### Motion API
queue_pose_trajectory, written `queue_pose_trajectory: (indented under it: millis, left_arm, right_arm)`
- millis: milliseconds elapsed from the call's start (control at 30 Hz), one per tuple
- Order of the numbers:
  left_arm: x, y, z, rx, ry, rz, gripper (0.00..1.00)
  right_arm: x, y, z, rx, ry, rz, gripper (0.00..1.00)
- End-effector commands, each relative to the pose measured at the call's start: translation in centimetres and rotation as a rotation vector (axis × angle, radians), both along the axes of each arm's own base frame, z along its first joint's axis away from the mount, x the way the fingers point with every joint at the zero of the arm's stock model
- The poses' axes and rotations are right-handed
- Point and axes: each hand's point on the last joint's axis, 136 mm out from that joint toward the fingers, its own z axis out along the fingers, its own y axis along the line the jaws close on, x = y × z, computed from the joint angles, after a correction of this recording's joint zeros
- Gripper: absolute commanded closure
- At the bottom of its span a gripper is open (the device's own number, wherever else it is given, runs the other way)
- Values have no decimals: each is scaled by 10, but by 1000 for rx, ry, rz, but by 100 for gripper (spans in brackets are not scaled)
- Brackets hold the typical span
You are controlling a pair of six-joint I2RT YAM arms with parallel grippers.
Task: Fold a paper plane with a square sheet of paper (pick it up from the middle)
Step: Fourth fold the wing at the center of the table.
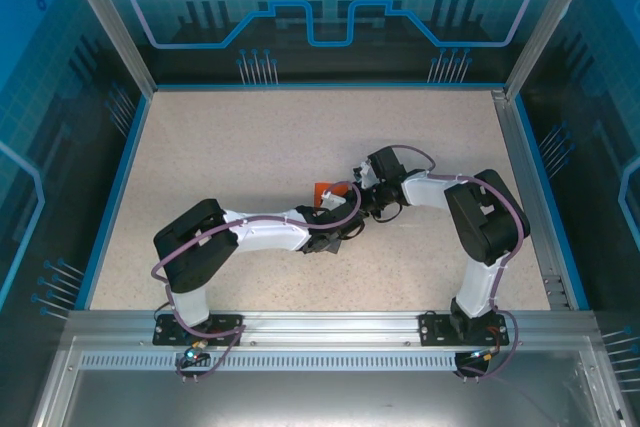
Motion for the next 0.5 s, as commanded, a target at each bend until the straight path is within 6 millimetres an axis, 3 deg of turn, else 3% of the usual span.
queue_pose_trajectory:
  millis: [0,467]
  left_arm:
    - [1,5,8,20,-23,12,86]
    - [-11,16,6,2,-35,-56,91]
  right_arm:
    - [-3,9,9,22,-1,35,88]
    - [2,9,11,5,1,37,82]
